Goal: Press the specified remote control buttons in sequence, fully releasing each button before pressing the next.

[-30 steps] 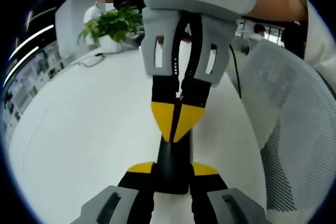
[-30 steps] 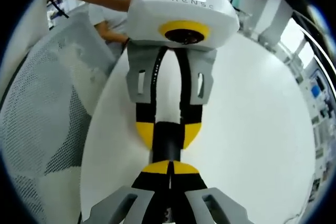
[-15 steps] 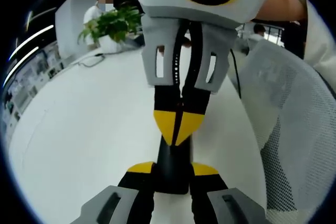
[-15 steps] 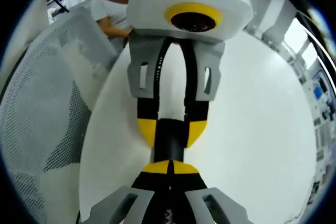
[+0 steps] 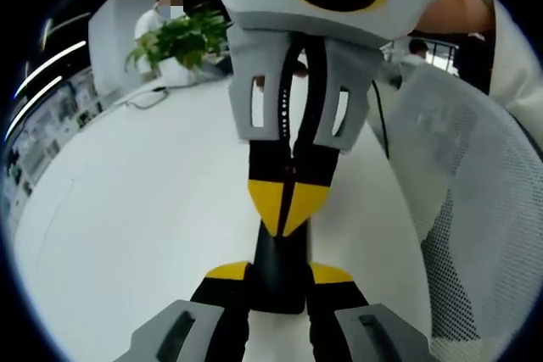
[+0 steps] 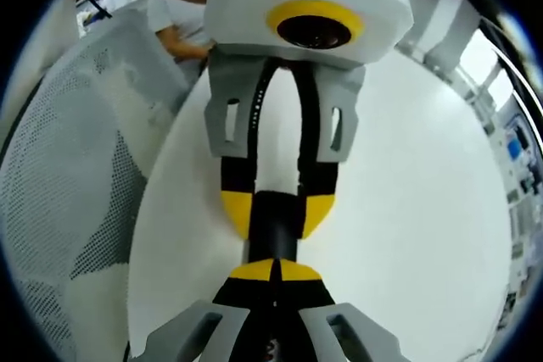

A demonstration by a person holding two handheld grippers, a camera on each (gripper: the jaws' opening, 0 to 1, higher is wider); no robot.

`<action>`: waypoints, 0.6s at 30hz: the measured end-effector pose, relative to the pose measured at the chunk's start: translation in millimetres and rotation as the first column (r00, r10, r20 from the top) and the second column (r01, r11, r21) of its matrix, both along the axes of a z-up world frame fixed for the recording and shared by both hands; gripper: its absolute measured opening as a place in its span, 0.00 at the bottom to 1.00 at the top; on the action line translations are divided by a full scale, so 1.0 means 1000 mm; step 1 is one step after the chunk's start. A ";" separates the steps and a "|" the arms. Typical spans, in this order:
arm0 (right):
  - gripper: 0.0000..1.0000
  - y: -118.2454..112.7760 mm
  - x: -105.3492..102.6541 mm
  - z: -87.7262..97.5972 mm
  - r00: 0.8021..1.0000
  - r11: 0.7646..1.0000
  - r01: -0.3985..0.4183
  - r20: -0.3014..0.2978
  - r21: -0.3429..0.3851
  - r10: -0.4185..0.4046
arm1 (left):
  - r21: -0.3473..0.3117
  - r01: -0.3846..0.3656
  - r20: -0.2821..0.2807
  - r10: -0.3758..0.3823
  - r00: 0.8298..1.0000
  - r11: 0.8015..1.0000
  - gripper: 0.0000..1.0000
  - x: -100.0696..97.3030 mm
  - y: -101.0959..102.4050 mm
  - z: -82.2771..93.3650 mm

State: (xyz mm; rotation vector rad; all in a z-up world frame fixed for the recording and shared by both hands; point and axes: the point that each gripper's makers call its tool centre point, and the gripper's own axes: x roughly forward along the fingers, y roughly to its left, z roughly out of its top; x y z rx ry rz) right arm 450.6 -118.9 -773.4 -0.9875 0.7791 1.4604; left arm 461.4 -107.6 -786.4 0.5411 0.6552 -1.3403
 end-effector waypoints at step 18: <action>0.00 0.002 0.001 0.004 0.999 0.997 0.046 -0.017 0.061 -0.045 | 0.005 0.003 0.000 -0.003 1.000 1.000 0.24 -0.002 -0.002 0.002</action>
